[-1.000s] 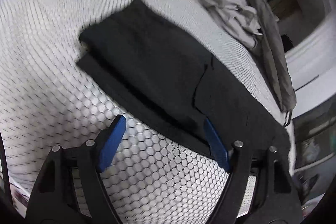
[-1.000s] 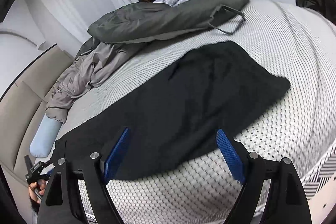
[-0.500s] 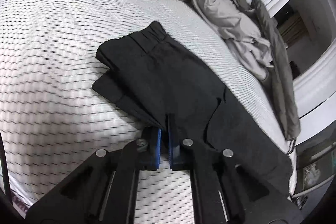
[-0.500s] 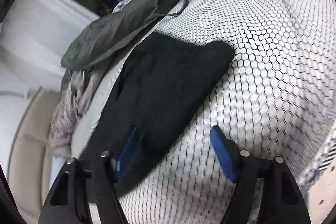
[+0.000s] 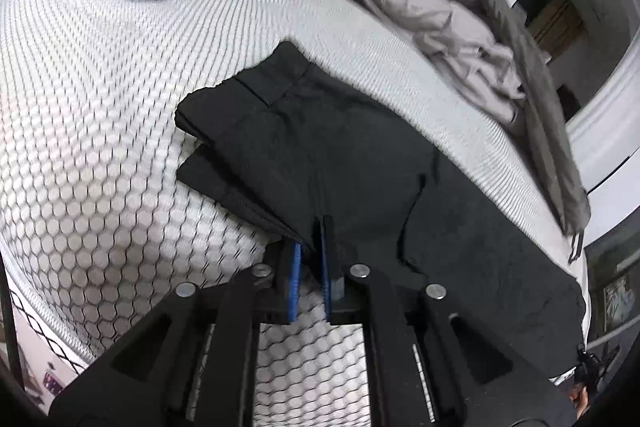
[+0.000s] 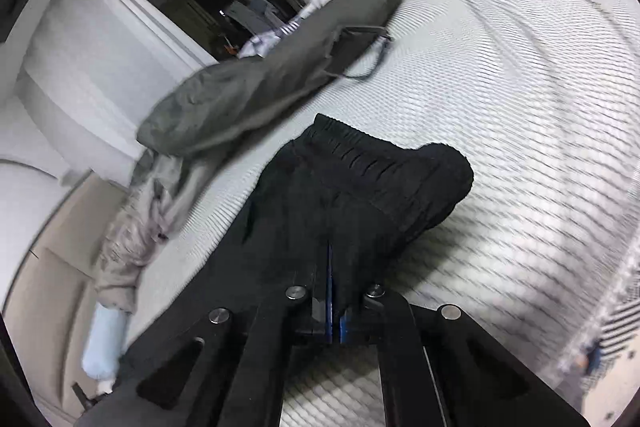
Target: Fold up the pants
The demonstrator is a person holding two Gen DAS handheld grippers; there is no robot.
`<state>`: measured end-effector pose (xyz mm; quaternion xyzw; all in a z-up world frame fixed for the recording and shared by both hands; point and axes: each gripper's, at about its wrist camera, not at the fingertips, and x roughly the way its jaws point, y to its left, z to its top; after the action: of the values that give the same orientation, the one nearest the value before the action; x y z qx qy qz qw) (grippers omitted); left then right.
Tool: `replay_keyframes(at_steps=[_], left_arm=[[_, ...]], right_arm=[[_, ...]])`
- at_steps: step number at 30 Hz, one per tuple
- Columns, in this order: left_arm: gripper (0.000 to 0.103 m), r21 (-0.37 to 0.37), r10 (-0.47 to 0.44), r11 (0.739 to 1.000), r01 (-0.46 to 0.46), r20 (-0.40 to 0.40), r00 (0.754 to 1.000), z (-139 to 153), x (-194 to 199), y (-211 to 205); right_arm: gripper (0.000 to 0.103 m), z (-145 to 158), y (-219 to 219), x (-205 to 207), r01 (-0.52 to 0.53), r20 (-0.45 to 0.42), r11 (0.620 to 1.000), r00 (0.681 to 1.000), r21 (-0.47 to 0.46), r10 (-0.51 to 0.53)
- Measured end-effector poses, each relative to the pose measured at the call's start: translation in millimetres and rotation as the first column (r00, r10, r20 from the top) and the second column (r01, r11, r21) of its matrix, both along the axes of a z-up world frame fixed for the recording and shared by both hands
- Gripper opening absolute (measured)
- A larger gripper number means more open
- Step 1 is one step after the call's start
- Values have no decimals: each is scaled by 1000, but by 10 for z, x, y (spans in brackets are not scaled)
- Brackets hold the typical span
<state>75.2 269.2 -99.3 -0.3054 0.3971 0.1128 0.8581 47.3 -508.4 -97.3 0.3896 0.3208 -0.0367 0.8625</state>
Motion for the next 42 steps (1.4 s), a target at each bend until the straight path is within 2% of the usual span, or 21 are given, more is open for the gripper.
replay_keyframes(at_steps=[2,3,7,10,11,12,13,15,18,20,21,24,26,28,30,32,33,34,35,39,42], left_arm=[[11,-24,-7,1000,7,-4,1000,-75,-15,21],[20,-38,-5,999,5,-1,1000,-109,-32,42],[45,-81,0,997,2,25,1000,-136,-41,106],[45,-109,53,993,-50,24,998,-175,10,234],[40,-120,72,990,-67,32,997,-192,26,277],[18,-112,94,990,-91,21,995,-208,48,312],[9,-109,103,989,-101,14,995,-215,51,341],[4,-115,107,988,-101,50,993,-161,-37,374],[4,-63,89,994,-85,65,994,-69,-199,366],[6,-45,76,996,-75,24,997,-130,-222,388],[12,-39,67,997,-67,6,998,-177,-204,401],[14,-37,56,998,-55,25,998,-172,-265,417],[21,-10,48,999,-48,19,999,-122,-331,394],[32,18,53,998,-53,14,998,-84,-360,363],[36,34,46,998,-47,19,999,-53,-371,338],[36,36,51,998,-51,10,999,-62,-355,330],[36,33,54,998,-54,7,999,-72,-352,333],[36,31,57,998,-57,6,998,-74,-360,332],[36,31,58,998,-58,5,998,-67,-379,326],[36,40,60,997,-59,-3,998,-61,-383,318],[36,53,63,997,-62,-15,998,-64,-364,291]], right_arm=[[9,-160,-14,1,-43,-87,998,995,-45,39],[18,-236,-47,5,-52,-104,998,993,-18,50],[56,-286,-238,-139,21,-33,995,999,97,-18],[55,-327,-346,-65,59,-23,988,998,146,-56],[55,-370,-374,-17,70,-32,983,997,172,-65],[45,-408,-398,8,86,-42,977,996,193,-80],[31,-459,-422,45,109,-54,971,994,215,-99],[15,-422,-401,27,123,-49,972,992,201,-115],[12,-146,-264,-165,92,23,992,995,85,-95],[13,-77,-238,-303,78,14,995,997,59,-79],[17,-80,-238,-306,67,-23,997,998,29,-66],[30,-167,-310,-292,39,-143,999,989,-2,-38],[44,-117,-412,-412,69,-118,998,991,-4,-69],[46,9,-487,-540,138,-90,986,985,-93,-147],[46,131,-571,-507,116,-63,987,990,-113,-124],[49,241,-545,-291,53,-62,992,996,-118,-61],[58,358,-495,-120,8,-53,991,999,-133,-15],[74,442,-420,90,-48,-44,985,998,-165,42],[78,470,-385,207,-84,-46,979,996,-186,76],[79,491,-177,907,-186,-107,950,981,-252,164],[79,344,-87,1347,-301,-230,907,944,-296,238]])
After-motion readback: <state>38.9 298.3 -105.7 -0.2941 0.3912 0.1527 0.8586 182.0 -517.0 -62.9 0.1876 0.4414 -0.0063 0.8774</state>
